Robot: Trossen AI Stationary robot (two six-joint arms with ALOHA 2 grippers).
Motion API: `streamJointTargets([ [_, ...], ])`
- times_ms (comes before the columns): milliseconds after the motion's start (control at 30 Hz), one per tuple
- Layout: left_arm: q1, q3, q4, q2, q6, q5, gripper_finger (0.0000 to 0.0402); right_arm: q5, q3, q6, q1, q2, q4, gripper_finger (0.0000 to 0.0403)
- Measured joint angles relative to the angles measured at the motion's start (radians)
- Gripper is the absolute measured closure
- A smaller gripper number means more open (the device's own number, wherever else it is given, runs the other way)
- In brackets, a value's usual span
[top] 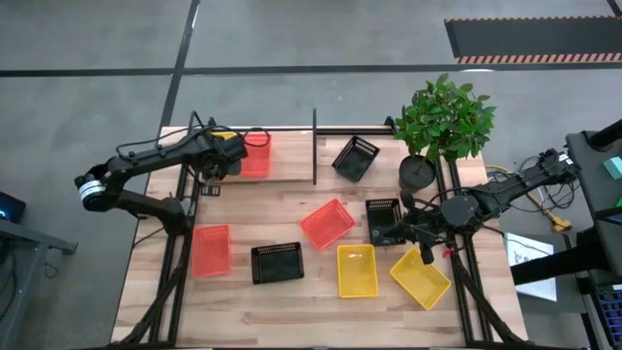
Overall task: Stack baskets on shelf by color
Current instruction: Put the left yellow bin on the shelf
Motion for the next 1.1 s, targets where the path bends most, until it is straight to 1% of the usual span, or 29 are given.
streamJointTargets([
  [200, 0.0, 0.0, -0.001, 0.0, 0.0, -0.001, 0.0334, 0.0, 0.0, 0.0, 0.0, 0.0, 0.0, 0.0394],
  [367, -0.001, 0.003, -0.04, 0.0, -0.002, -0.001, 0.0332, 0.0, 0.0, 0.0, 0.0, 0.0, 0.0, 0.0394],
  [500, -0.013, 0.028, -0.081, -0.003, -0.017, -0.001, 0.0331, 0.0, 0.0, 0.0, 0.0, 0.0, 0.0, 0.0394],
  [600, -0.021, 0.061, -0.069, -0.003, -0.036, -0.001, 0.0331, 0.0, 0.0, 0.0, 0.0, 0.0, 0.0, 0.0394],
  [667, -0.021, 0.071, -0.031, -0.004, -0.035, -0.001, 0.0332, 0.0, 0.0, 0.0, 0.0, 0.0, 0.0, 0.0394],
  [800, -0.009, 0.059, 0.063, -0.004, 0.0, -0.001, 0.035, 0.0, 0.0, 0.0, 0.0, 0.0, 0.0, 0.0394],
  [967, 0.013, 0.04, 0.137, 0.008, 0.021, -0.001, 0.0392, 0.0, 0.0, 0.0, 0.0, 0.0, 0.0, 0.0394],
  [1100, 0.017, 0.035, 0.167, 0.027, 0.019, -0.001, 0.0398, 0.001, 0.0, 0.0, 0.0, 0.0, 0.0, 0.0394],
])
